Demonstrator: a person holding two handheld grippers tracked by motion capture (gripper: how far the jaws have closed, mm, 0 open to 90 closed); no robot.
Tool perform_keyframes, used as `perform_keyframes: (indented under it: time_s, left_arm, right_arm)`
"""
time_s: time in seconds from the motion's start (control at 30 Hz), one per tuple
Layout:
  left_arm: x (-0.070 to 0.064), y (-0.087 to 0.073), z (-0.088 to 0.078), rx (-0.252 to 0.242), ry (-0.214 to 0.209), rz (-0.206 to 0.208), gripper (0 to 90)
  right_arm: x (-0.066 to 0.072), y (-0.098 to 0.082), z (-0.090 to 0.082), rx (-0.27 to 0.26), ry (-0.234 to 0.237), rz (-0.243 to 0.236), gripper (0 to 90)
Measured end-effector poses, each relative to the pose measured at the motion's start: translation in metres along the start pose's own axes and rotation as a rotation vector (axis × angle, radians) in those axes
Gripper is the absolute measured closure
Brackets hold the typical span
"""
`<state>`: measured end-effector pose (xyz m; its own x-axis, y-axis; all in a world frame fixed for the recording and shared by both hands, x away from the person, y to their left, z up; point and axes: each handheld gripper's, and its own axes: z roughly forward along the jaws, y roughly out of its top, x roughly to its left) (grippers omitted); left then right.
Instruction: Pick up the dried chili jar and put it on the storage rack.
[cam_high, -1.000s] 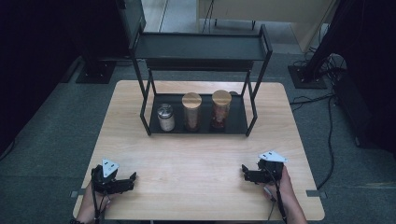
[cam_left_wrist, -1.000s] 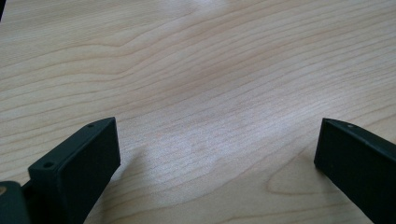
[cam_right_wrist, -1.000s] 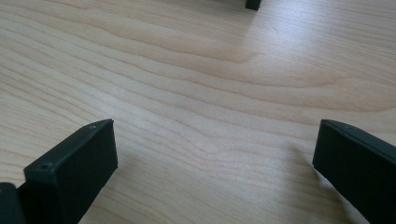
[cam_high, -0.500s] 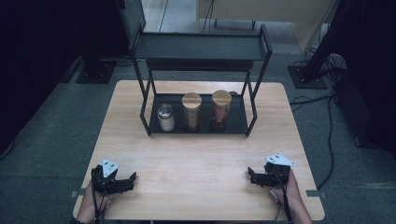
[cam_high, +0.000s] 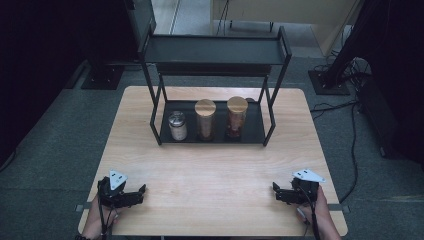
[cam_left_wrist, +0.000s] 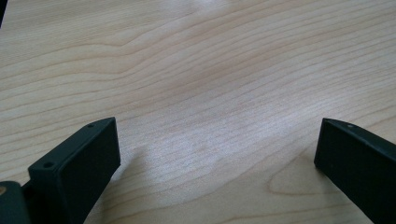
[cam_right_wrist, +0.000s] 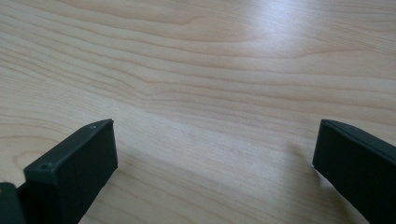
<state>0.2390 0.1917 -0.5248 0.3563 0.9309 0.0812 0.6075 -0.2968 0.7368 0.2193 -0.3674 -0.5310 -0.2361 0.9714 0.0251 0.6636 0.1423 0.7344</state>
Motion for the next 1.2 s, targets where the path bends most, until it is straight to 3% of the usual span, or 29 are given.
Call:
perform_keyframes:
  time_s: [0.67, 1.2]
  left_arm:
    - [0.0, 0.0, 0.0, 0.0, 0.015, -0.004, 0.5]
    - [0.0, 0.0, 0.0, -0.001, 0.025, -0.011, 0.5]
  right_arm:
    - [-0.027, -0.016, -0.018, -0.005, -0.016, 0.034, 0.0]
    - [-0.06, -0.036, -0.04, 0.014, -0.045, 0.067, 0.3]
